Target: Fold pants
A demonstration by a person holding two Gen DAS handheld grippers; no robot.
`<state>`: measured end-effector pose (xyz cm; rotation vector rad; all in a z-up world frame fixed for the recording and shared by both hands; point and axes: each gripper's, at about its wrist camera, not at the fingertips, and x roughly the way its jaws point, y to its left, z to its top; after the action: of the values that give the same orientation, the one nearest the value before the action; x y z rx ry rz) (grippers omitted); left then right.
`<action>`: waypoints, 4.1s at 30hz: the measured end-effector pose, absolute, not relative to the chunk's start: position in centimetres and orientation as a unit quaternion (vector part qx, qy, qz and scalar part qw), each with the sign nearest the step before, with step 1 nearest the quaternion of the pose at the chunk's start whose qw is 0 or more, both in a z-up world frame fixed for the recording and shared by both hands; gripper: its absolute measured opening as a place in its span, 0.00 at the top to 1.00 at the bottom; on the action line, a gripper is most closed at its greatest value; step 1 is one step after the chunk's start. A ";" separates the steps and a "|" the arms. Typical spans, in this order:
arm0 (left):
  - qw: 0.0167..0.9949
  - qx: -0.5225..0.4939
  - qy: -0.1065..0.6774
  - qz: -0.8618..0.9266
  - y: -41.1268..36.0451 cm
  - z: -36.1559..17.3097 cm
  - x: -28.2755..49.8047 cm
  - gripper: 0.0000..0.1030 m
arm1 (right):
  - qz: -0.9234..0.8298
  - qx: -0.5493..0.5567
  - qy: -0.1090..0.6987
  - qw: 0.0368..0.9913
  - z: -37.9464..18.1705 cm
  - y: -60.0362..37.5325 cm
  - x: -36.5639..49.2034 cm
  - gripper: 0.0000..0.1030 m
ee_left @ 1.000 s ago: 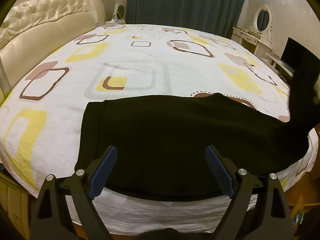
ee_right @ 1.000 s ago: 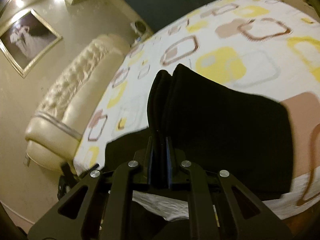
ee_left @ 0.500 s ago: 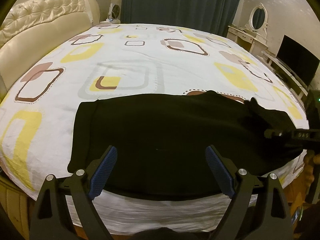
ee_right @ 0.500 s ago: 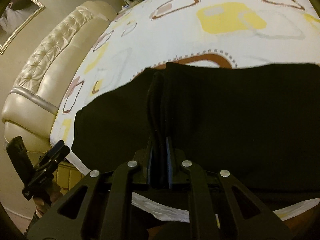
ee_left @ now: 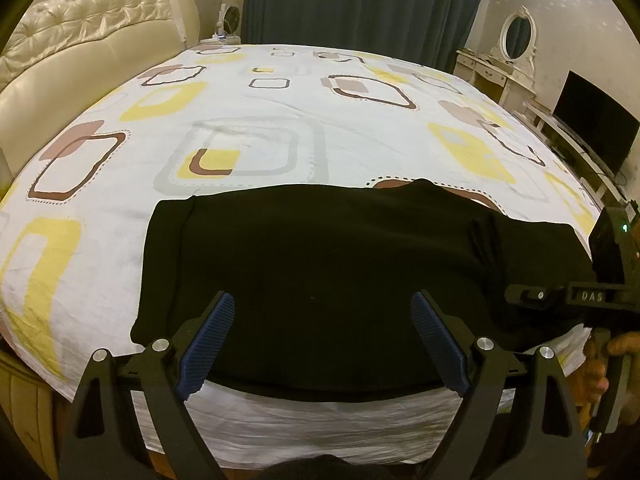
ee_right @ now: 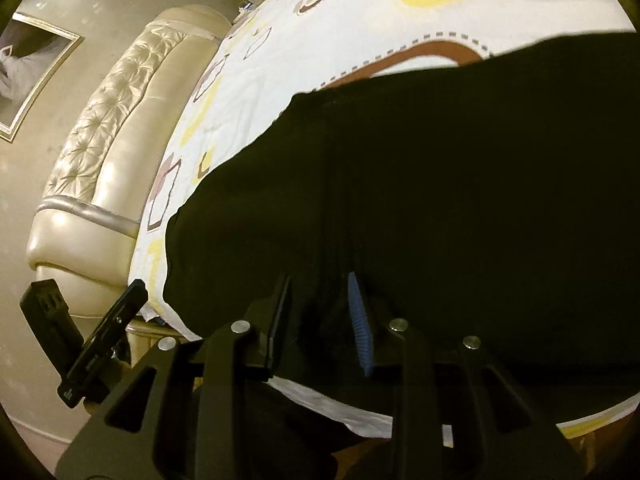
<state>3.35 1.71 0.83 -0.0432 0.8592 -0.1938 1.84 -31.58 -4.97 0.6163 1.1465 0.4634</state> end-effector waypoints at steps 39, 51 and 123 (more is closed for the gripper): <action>0.905 -0.005 0.414 -0.098 1.1 0.7 3.2 0.13 | 0.077 0.423 0.448 0.784 -5.9 -56.4 -7.6 0.68; 0.904 -0.015 0.417 -0.096 1.5 0.7 3.4 0.13 | 0.069 0.443 0.423 0.788 -4.6 -57.4 1.9 0.57; 0.800 -0.310 0.449 -0.250 11.6 4.3 9.3 0.86 | 0.158 0.413 0.427 0.789 -5.7 -47.9 -3.8 0.33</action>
<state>9.32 11.56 4.28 -0.6652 0.9637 -0.5359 -3.84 -47.87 -5.73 0.8905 0.9197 0.3404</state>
